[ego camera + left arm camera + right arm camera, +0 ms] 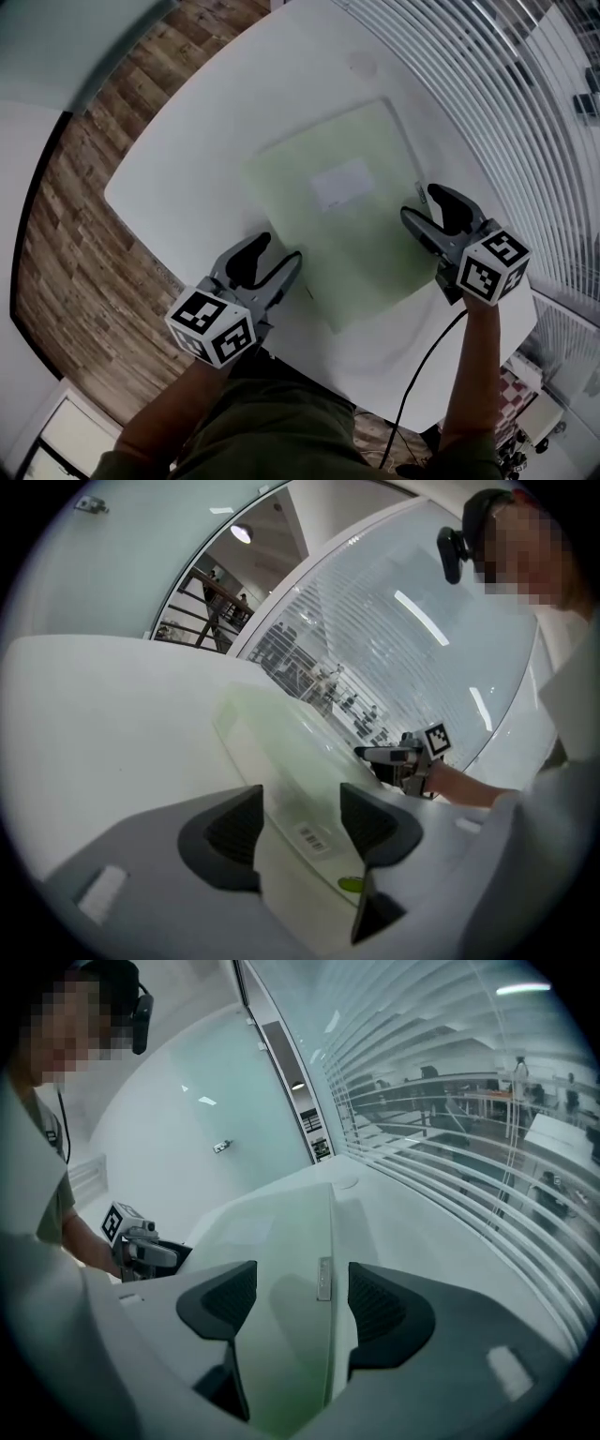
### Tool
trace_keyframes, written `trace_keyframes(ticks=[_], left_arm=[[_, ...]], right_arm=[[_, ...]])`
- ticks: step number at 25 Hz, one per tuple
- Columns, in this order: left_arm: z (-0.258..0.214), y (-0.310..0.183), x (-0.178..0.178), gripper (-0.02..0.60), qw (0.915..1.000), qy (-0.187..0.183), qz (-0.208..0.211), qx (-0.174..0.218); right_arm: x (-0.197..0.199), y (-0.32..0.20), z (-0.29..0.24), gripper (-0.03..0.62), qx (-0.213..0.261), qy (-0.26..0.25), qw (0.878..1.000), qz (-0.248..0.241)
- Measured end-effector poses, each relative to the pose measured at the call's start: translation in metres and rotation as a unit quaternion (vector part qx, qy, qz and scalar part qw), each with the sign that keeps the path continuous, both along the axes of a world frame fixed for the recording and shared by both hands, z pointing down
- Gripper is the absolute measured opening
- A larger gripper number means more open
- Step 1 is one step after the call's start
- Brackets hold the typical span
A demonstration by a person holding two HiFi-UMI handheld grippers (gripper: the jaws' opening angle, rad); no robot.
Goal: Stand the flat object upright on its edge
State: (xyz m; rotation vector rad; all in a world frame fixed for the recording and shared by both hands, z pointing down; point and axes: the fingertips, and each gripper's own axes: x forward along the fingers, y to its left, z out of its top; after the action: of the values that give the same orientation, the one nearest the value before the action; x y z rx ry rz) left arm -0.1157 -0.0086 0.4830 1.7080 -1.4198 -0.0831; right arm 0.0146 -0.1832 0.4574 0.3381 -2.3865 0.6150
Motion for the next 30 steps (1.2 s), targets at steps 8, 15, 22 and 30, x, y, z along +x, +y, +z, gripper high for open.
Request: trace_keyframes(ticks=[8,15,22,30], left_arm=[[0.003,0.000,0.016,0.273,0.9997,0.021,0.010,-0.011],[0.007,0.000,0.025,0.279,0.9981,0.056,0.000,-0.025],[0.012,-0.001,0.025,0.281,0.9952,0.084,-0.022,-0.046],[0.016,-0.002,0.027,0.281,0.9939,0.086,-0.034,-0.060]], right_arm=[[-0.004,0.007,0.015,0.325,-0.052,0.007,0.998,-0.046],[-0.009,0.010,0.017,0.327,-0.087,0.007,0.994,-0.069],[-0.011,0.009,0.023,0.336,-0.120,0.002,0.990,-0.076],[-0.009,0.009,0.030,0.341,-0.133,-0.004,0.988,-0.077]])
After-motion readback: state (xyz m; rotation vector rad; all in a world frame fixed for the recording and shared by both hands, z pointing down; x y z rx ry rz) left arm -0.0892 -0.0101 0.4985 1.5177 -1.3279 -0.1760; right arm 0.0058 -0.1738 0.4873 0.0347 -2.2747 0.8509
